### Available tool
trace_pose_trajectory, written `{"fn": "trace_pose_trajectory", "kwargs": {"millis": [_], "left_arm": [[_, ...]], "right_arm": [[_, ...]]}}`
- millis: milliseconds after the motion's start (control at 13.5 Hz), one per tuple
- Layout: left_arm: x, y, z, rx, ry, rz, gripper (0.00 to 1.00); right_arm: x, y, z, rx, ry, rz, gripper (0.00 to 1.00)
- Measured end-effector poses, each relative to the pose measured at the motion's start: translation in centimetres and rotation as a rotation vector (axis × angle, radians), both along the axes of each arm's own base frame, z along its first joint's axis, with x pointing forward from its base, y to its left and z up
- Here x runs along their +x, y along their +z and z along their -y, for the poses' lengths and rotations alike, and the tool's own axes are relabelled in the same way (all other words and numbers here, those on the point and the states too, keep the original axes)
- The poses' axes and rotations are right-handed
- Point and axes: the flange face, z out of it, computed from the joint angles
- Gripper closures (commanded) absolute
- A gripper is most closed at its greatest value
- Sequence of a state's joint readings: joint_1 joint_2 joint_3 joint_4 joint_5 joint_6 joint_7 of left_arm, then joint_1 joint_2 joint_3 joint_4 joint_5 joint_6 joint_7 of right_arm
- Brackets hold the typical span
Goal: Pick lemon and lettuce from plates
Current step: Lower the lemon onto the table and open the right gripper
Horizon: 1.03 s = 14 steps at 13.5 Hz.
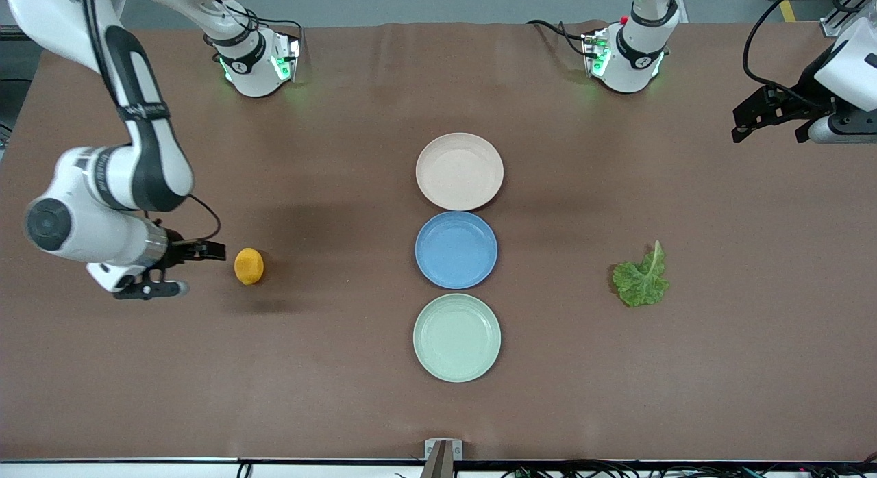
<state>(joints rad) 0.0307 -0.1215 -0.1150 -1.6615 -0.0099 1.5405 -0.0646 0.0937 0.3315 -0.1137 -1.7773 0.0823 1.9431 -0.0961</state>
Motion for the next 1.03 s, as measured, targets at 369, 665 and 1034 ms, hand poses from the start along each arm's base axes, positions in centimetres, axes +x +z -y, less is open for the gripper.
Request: {"fn": "trace_pose_trajectory", "kwargs": {"millis": [369,665,1034], "left_arm": [[0.0,0.1,0.0,0.0,0.0,0.002,0.0],[0.1,0.0,0.0,0.0,0.0,0.005,0.0],[0.1,-0.1,0.0,-0.001,0.0,0.005,0.0]], "right_arm": [[0.3,12.3,3.3,-0.026,-0.03,-0.023,0.0],[0.5,18.4,4.3,-0.029,-0.045,0.028,0.0],[0.7,19.8,5.5,-0.024,-0.064,0.052,0.0]]}}
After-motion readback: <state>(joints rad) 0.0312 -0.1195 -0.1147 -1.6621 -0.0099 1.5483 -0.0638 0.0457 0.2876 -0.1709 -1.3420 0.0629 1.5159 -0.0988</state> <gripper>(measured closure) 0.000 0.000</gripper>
